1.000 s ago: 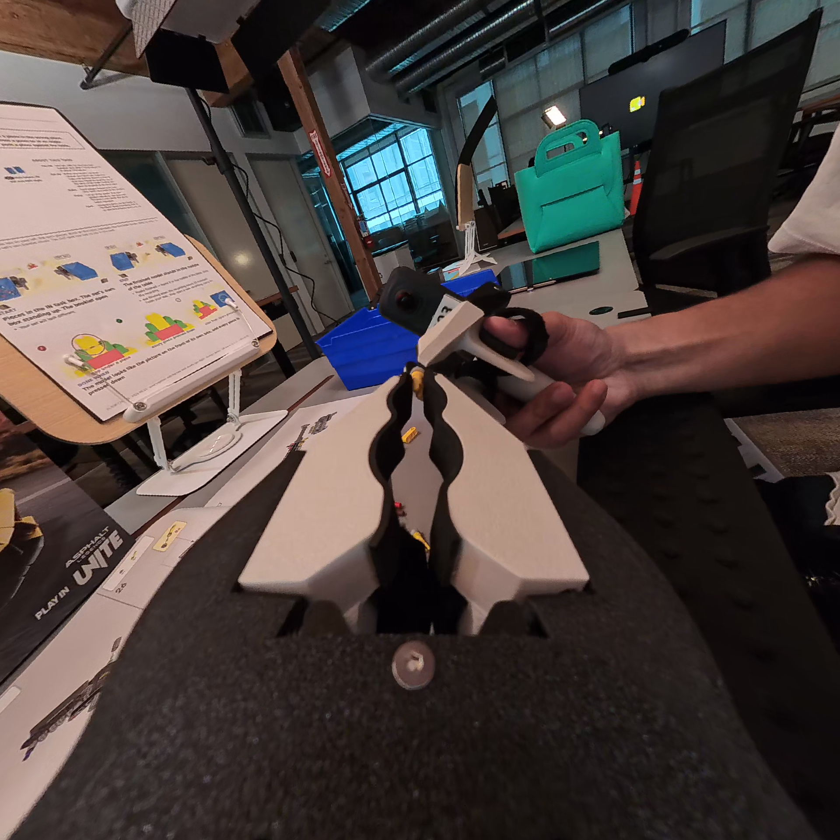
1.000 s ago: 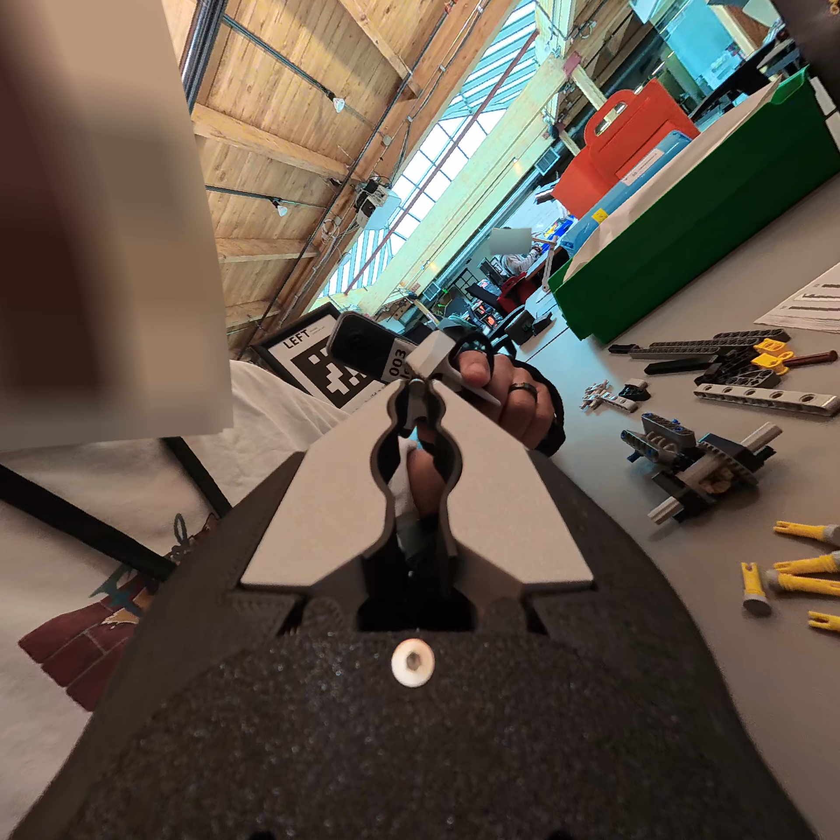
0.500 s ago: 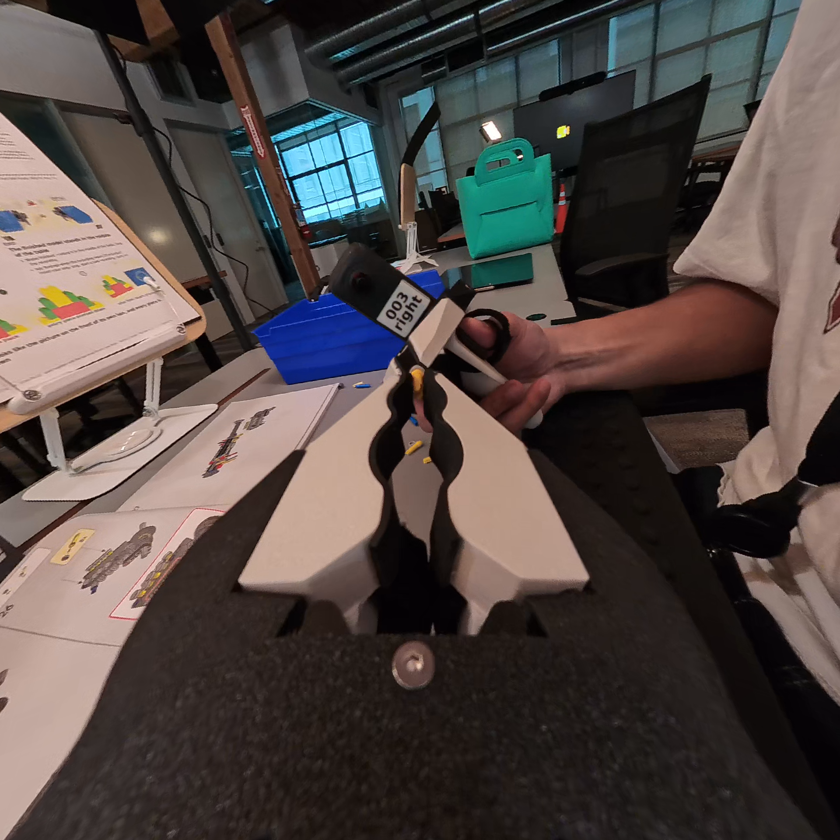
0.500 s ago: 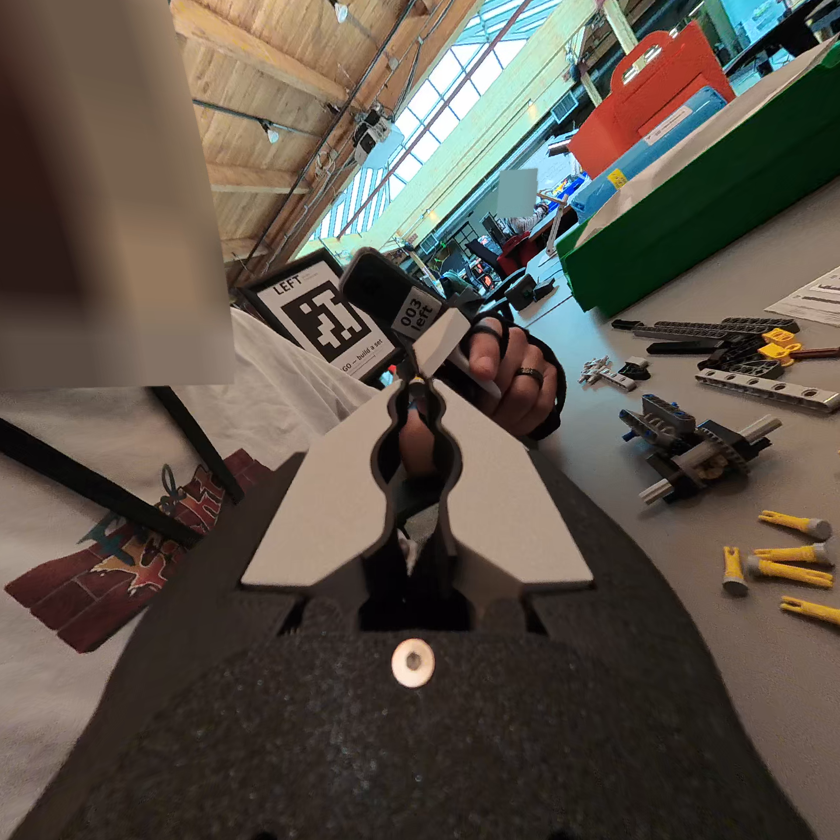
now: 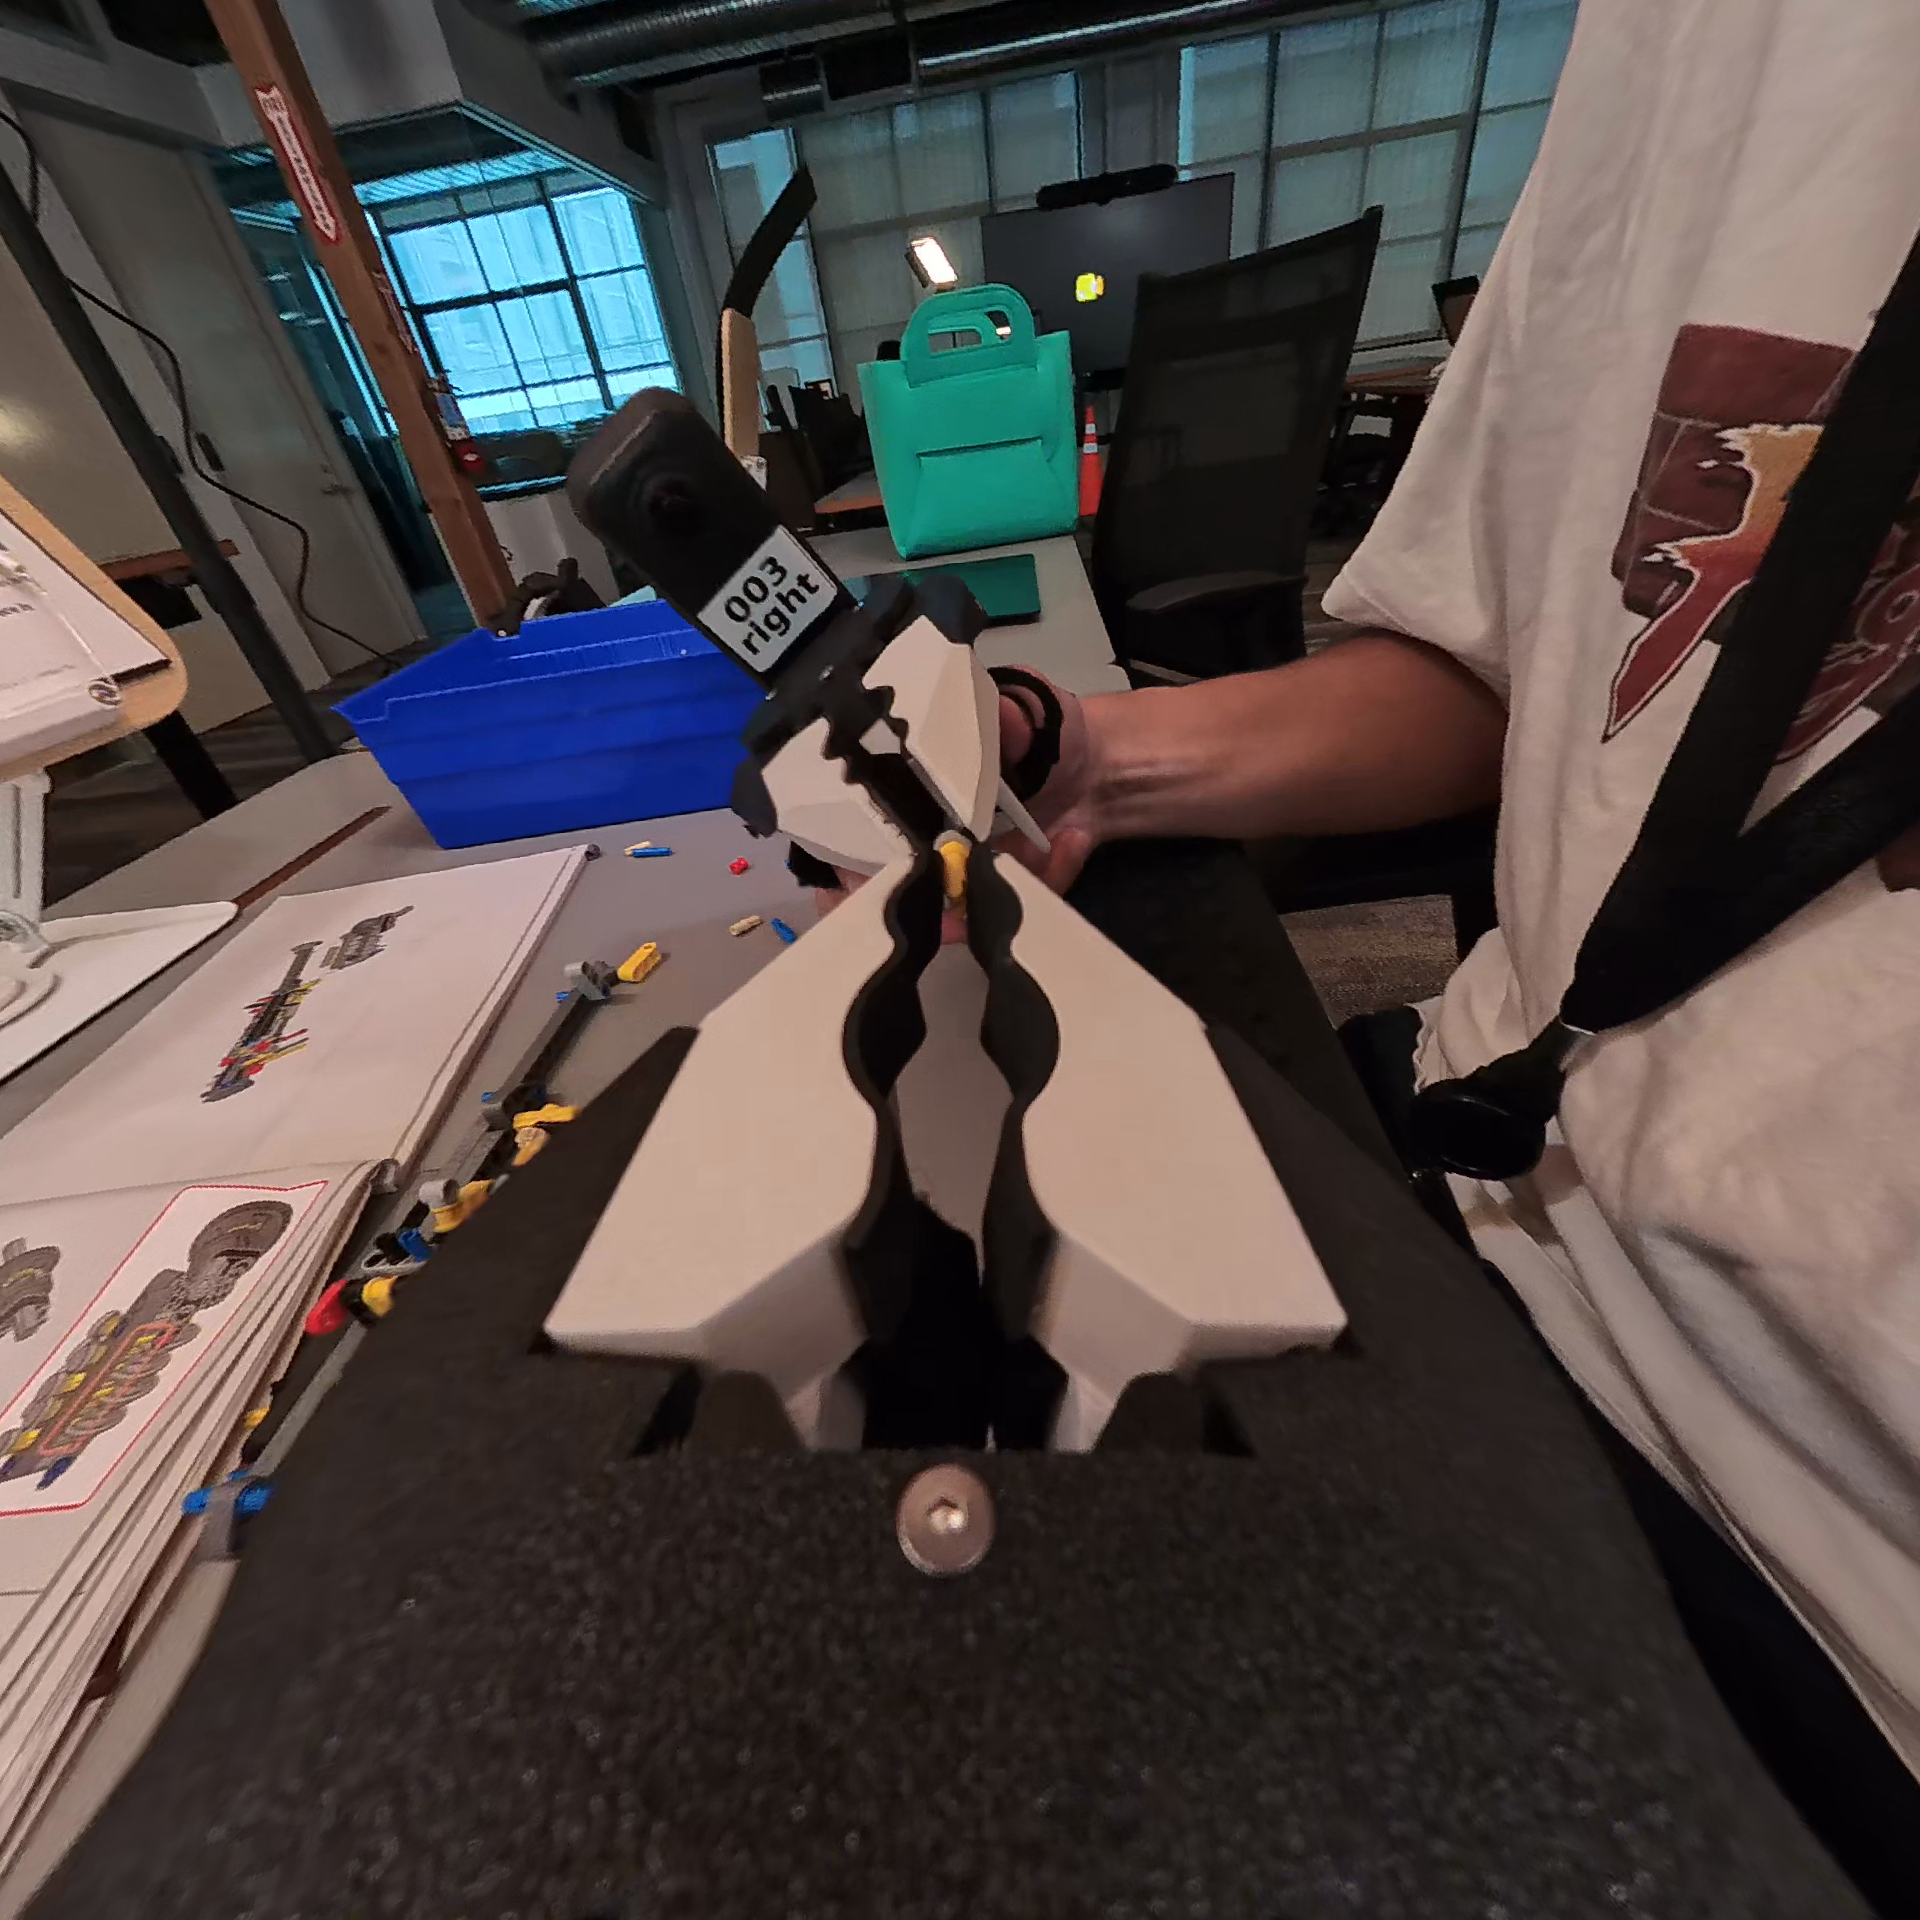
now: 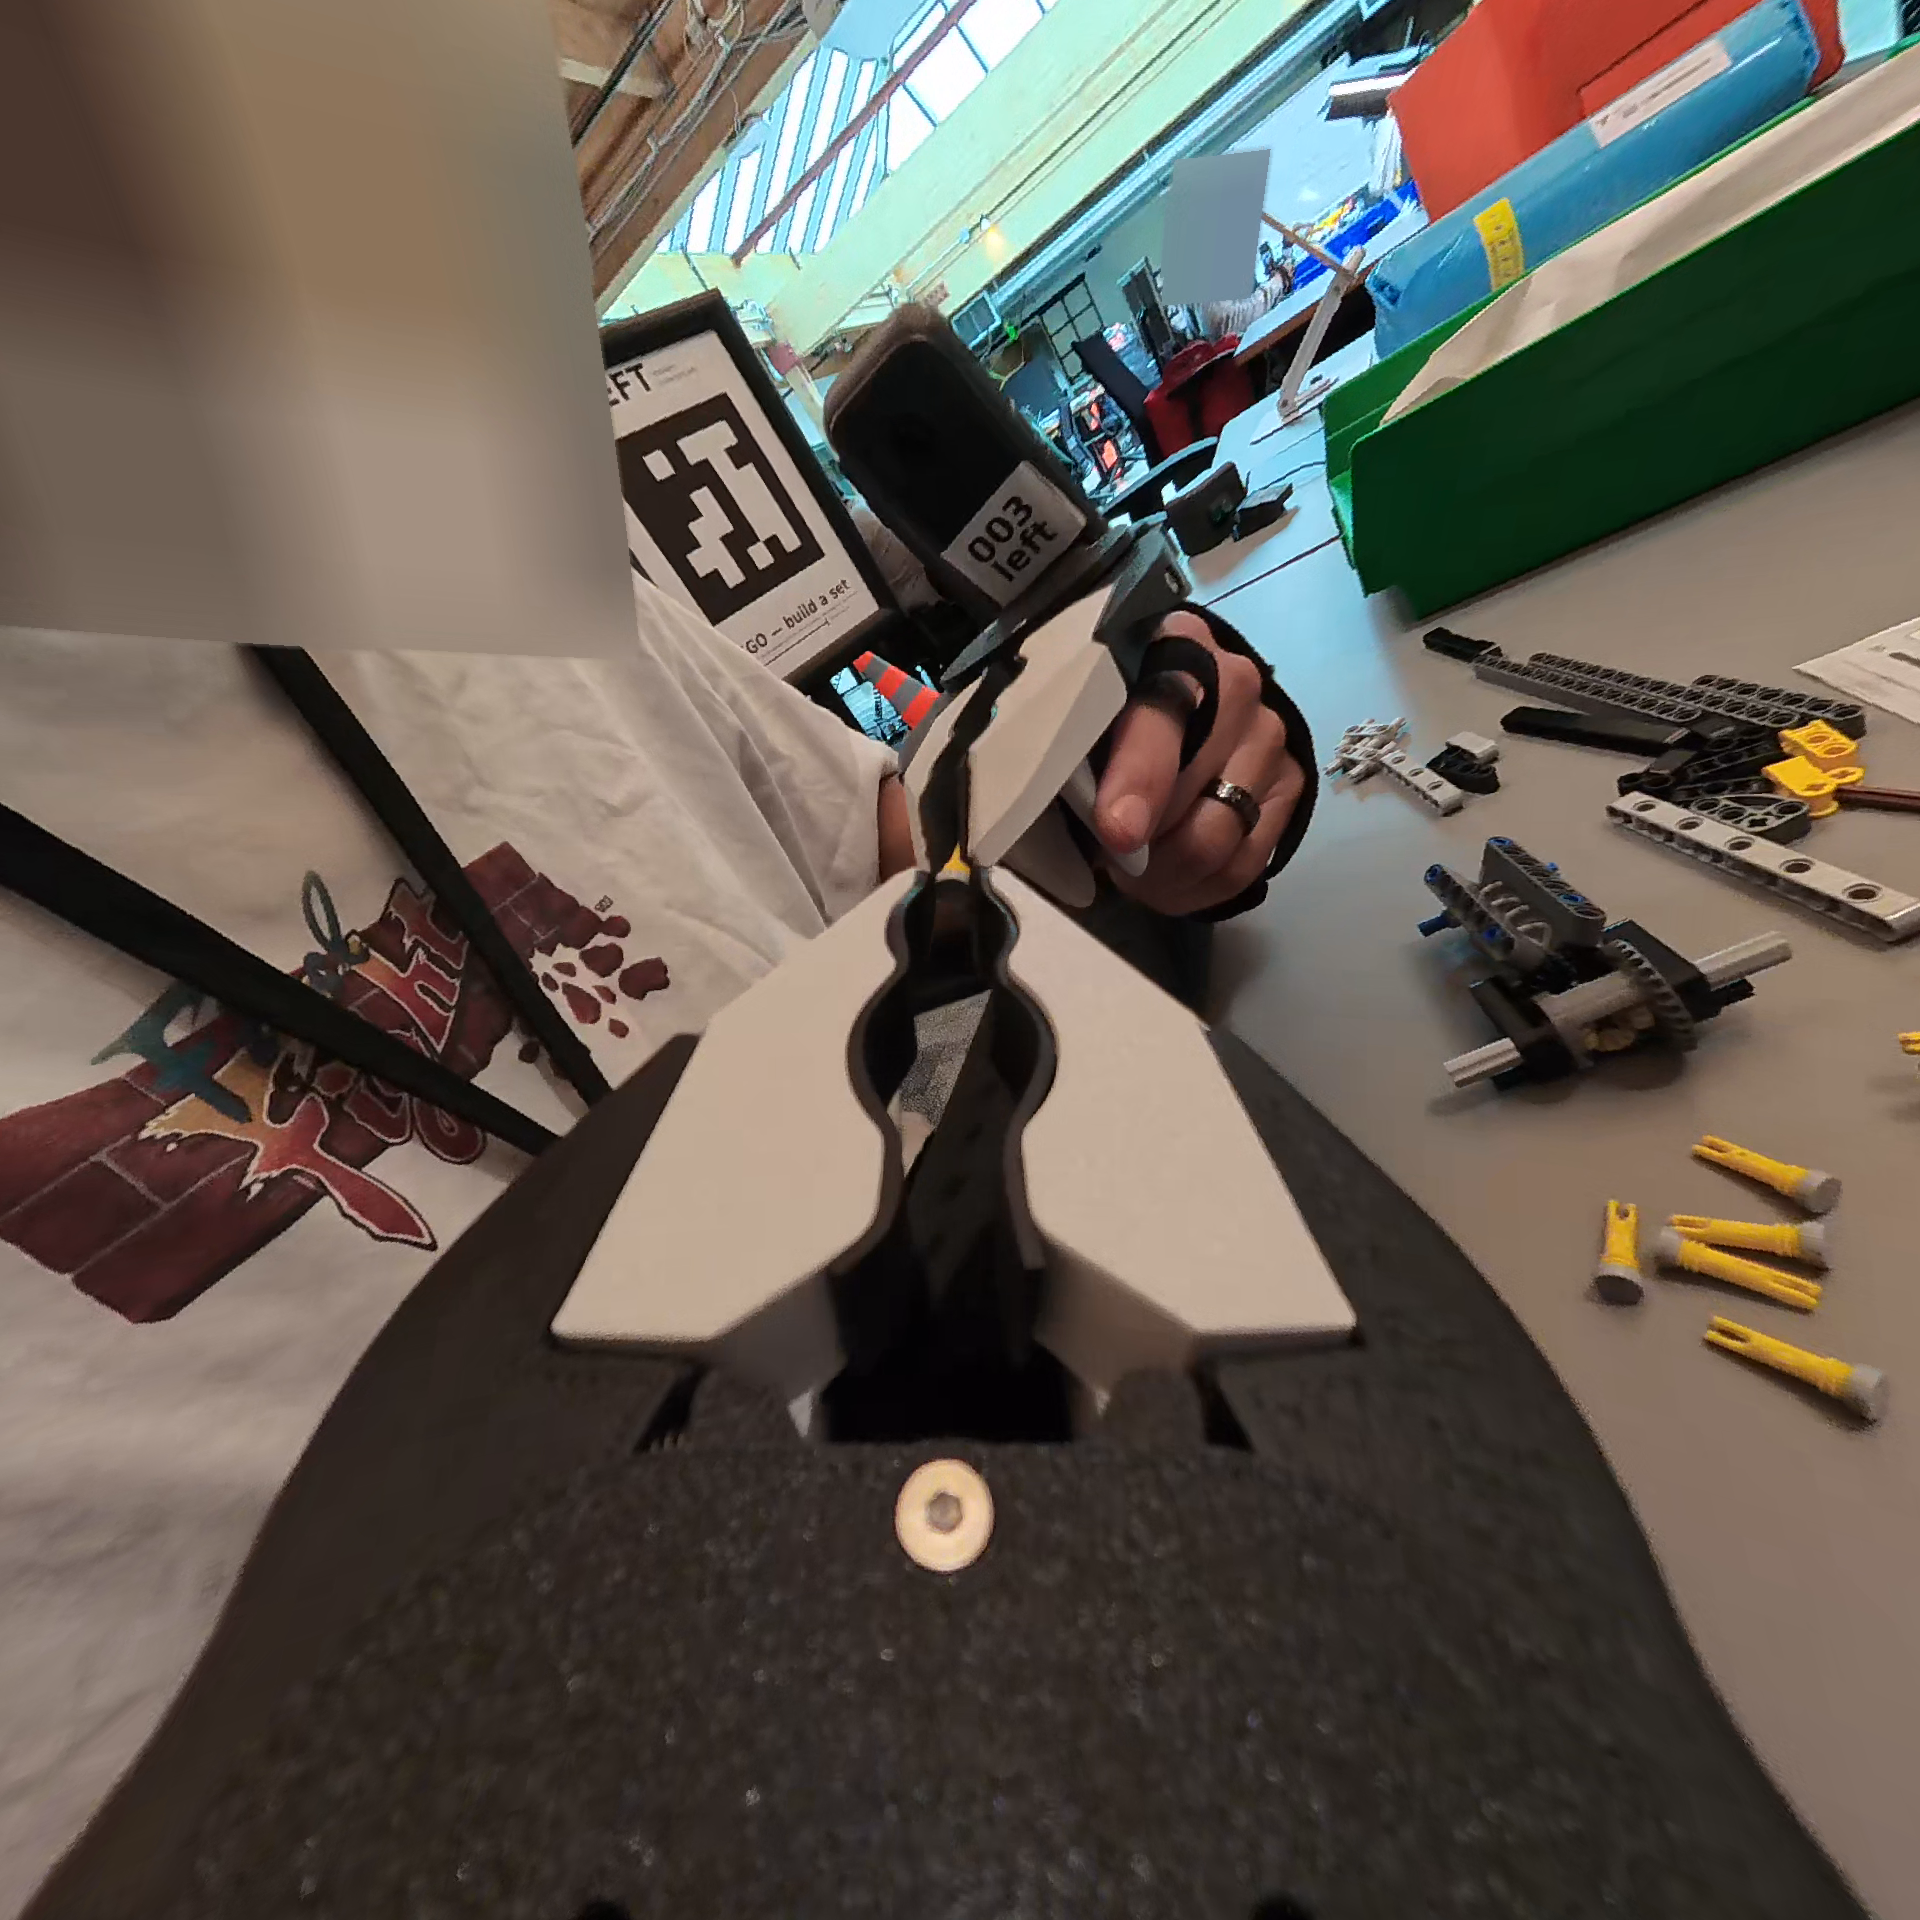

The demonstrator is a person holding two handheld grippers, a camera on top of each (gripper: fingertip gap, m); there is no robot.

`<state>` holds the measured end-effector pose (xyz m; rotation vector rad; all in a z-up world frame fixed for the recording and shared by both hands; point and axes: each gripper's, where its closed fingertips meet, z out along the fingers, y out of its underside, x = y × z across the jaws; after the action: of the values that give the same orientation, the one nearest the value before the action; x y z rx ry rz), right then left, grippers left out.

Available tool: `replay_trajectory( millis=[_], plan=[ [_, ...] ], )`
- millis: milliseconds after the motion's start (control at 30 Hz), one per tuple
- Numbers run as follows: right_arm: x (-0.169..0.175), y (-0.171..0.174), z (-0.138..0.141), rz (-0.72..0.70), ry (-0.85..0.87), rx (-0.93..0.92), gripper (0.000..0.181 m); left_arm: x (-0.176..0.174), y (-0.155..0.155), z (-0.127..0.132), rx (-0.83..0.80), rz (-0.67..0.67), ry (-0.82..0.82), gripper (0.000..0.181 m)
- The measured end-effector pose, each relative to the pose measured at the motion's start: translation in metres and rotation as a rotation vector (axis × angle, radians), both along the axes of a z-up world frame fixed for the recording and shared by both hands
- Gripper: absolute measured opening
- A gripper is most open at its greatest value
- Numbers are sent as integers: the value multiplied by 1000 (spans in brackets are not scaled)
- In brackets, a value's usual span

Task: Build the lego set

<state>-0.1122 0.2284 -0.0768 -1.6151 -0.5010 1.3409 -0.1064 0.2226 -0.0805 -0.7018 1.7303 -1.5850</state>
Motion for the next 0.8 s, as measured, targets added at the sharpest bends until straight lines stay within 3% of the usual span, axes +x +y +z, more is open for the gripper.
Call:
replay_trajectory(
  millis=[267,467,800],
  plan=[
    [0,0,0,3,23,-7,6,1,-1,-1,17,7,-9,4],
    [12,15,7,-102,111,-9,6,12,14,6,96,163,-89,4],
    [10,11,6,-86,117,2,6,13,10,6,121,181,-127,4]
  ],
)
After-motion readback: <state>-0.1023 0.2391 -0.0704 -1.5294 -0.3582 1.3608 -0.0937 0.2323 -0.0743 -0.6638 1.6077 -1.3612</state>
